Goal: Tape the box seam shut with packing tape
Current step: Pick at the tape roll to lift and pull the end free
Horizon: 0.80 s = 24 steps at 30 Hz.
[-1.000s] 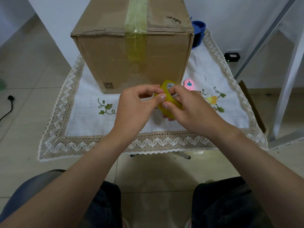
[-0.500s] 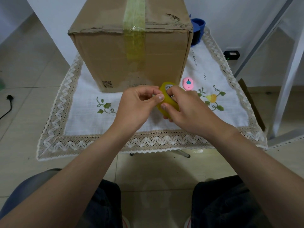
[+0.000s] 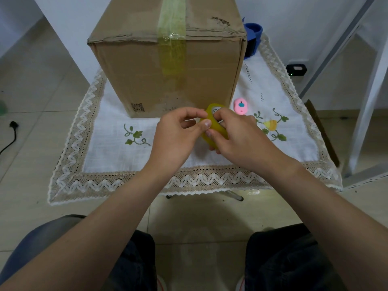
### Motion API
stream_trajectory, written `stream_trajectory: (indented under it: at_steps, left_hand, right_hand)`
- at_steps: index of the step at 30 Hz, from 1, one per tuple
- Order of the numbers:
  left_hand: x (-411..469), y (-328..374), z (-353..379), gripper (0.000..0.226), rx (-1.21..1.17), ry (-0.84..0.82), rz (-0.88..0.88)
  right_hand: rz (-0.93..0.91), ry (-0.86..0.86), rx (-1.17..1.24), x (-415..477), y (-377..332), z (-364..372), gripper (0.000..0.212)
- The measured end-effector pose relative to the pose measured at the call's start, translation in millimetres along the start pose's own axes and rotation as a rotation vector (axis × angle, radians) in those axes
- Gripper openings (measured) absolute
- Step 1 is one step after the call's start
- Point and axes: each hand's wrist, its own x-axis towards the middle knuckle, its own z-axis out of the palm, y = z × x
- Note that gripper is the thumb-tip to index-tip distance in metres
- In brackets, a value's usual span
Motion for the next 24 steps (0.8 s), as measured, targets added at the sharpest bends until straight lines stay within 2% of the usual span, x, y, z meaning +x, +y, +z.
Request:
stream_trajectory:
  at_steps: [12,16,24]
  left_hand:
    - [-0.7,2.4,-0.8,0.008,-0.038,-0.03,-0.034]
    - [0.0,3.2,-1.7,0.023,-0.038,0.0,-0.045]
    - [0.2,4.9,-4.1,0.014,-0.031,0.003,-0.057]
  right_hand:
    - [-0.019,-0.002,-0.017,-0.1,1.0,0.2,0.013]
    - [-0.012,0.009,-0.033,0.9,1.2,2.6,0.013]
    - [-0.012,0.011,-0.079,1.1,1.3,4.6,0.014]
